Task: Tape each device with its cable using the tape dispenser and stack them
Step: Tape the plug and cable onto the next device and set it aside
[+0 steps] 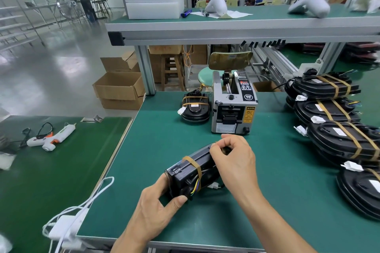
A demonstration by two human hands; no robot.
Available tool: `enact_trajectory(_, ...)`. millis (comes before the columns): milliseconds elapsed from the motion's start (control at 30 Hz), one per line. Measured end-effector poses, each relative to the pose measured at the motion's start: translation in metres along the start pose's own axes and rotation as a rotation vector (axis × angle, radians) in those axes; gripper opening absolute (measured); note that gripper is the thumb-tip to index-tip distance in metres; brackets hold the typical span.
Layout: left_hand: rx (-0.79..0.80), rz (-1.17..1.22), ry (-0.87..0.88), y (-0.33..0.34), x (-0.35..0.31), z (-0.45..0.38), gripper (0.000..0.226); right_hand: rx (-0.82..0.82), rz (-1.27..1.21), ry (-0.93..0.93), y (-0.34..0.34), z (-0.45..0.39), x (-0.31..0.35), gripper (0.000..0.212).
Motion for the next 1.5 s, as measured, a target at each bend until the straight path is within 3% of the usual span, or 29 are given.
enact_trajectory(333, 0.003, -0.004, -0.019, 0.000, 0.006, 0.000, 0.057, -0.024, -0.161, 0.057, -0.001, -0.001, -0.010, 0.005)
enact_trajectory(467, 0.004, -0.009, -0.020, 0.000, 0.004, 0.000, 0.056, 0.043, -0.106, 0.052, 0.005, -0.002, -0.010, 0.014)
enact_trajectory(633, -0.001, -0.017, -0.021, -0.001, 0.000, 0.001, 0.056, 0.024, -0.052, 0.000, 0.011, 0.000, -0.002, 0.008)
enact_trajectory(833, -0.022, -0.027, -0.027, -0.005, -0.009, 0.000, 0.056, 0.139, -0.032, 0.036, 0.018, -0.003, -0.007, 0.032)
enact_trajectory(1033, -0.041, 0.035, -0.057, -0.004, -0.011, -0.002, 0.058, 0.090, -0.120, 0.028, 0.016, -0.001, -0.013, 0.010)
enact_trajectory(1267, -0.060, 0.037, -0.097, -0.004, -0.005, -0.001, 0.057, 0.092, -0.191, 0.069, 0.018, -0.004, -0.021, 0.008)
enact_trajectory(1400, -0.059, 0.058, -0.152, -0.004, -0.005, 0.001, 0.055, 0.178, -0.181, 0.049, 0.024, 0.001, -0.027, 0.013)
enact_trajectory(1500, -0.102, 0.103, -0.179, -0.008, 0.001, 0.005, 0.055, 0.346, -0.202, 0.013, 0.027, 0.003, -0.032, 0.024)
Point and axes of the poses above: each hand's wrist, its own z-axis away from the middle knuckle, its own y-axis out of the palm, x = y × z, the point moved 10 cm from there along -z, towards the middle knuckle, and after that the axes turned 4 degrees about x, right-handed, at the moved point
